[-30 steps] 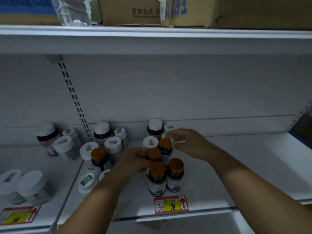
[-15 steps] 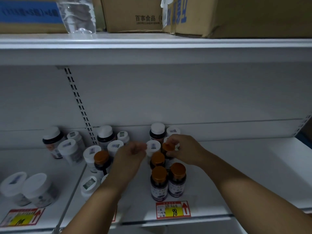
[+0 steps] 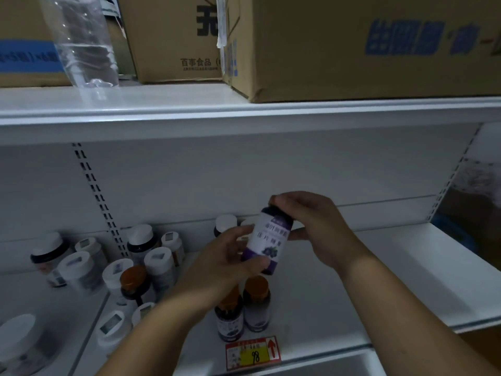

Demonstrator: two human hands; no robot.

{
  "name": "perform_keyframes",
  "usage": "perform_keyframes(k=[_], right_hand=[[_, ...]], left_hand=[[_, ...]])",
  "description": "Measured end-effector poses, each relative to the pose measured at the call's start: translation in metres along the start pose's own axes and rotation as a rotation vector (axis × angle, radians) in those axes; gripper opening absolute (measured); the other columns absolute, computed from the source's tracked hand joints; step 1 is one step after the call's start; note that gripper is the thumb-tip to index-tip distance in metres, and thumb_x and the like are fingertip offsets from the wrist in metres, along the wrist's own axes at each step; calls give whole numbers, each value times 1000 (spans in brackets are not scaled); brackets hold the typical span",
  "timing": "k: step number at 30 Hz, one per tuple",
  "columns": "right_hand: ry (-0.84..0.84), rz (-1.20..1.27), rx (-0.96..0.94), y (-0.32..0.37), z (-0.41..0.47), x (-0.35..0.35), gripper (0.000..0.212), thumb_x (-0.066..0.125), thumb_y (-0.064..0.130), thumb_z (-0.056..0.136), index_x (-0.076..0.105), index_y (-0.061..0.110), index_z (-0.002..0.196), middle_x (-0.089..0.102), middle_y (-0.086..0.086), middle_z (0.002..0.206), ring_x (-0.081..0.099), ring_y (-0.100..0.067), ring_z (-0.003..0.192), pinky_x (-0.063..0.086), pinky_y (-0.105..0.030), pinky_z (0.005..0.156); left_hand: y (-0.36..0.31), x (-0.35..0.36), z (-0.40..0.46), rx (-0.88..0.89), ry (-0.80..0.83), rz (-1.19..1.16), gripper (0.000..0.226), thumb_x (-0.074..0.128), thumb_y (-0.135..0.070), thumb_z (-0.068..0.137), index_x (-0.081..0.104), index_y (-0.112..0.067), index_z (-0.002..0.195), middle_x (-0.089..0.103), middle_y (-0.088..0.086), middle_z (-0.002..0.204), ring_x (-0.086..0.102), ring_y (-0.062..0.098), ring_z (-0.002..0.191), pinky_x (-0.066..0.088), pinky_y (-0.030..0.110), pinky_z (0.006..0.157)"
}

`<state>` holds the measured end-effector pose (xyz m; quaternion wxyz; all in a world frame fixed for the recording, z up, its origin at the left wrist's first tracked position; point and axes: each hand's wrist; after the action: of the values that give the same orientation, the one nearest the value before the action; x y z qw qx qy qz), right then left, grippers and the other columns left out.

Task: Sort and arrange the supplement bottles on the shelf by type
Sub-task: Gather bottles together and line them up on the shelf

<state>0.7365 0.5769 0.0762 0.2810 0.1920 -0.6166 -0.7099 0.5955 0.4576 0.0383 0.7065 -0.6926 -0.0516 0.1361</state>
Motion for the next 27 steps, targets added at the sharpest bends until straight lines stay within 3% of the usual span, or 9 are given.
perform_keyframes(k=[4,7,11,14,16,19,22,24,27], right_hand=[[35,-13,10,-4,-5,4,11,67,30,79,75,22,80,74,7,82,68,-4,77,54,-21,57],[64,-23,13,-3,-5,5,18,69,38,69,75,25,80,74,9,83,68,-3,79,54,-20,60],[119,-24,9,1,-3,3,14,70,30,73,75,23,83,75,6,84,69,-7,83,54,-20,65],[33,-24,-11,-5,1,1,14,68,14,80,71,11,93,73,2,86,69,-9,84,54,-19,67],[-59,-62,-13,-15,6,0,16,69,13,79,70,10,95,72,-2,91,68,-13,87,55,-21,71],[-109,-228,30,-31,15,0,16,73,14,75,71,15,90,71,-4,95,67,-16,91,54,-29,82],[-59,-373,108,-49,23,2,15,76,16,71,72,18,85,71,0,89,65,-9,82,52,-19,70],[2,-457,167,-60,28,5,14,77,15,69,73,15,82,70,1,84,63,-3,72,49,-13,60],[105,-551,259,-74,36,9,21,77,13,66,73,3,85,70,-9,85,62,-11,74,49,-21,65]], left_hand=[[7,-3,-2,25,13,3,58,79,-38,54,61,-34,109,73,-7,102,69,14,96,53,36,84],[7,-4,-3,41,8,-6,55,81,-31,59,62,-30,110,73,-5,104,68,15,97,53,37,85],[0,-21,-1,67,97,2,60,75,-39,61,60,-29,117,70,-12,111,64,8,105,53,24,86],[-2,-44,4,56,-96,-7,42,68,-50,62,65,-39,102,71,-17,105,63,1,103,50,20,89],[2,-55,7,30,-196,-4,22,67,-42,74,67,-39,95,72,-15,102,64,1,100,50,20,88],[11,-62,8,10,-222,78,11,63,-34,84,68,-42,89,72,-18,97,64,-3,95,49,18,83],[19,-68,8,11,-241,140,10,61,-38,85,67,-46,87,71,-20,97,64,-4,94,48,13,76],[24,-74,7,-15,-255,146,11,63,-45,81,67,-47,91,69,-17,105,64,0,98,50,20,82],[28,-81,5,-46,-294,148,28,67,-60,68,67,-48,93,69,-15,106,64,5,99,52,39,91]])
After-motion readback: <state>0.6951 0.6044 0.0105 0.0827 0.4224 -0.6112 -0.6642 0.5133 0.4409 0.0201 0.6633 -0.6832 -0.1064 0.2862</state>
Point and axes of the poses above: each hand's wrist, its own z-axis towards the middle knuckle, its own x-axis out of the palm, y = z × x
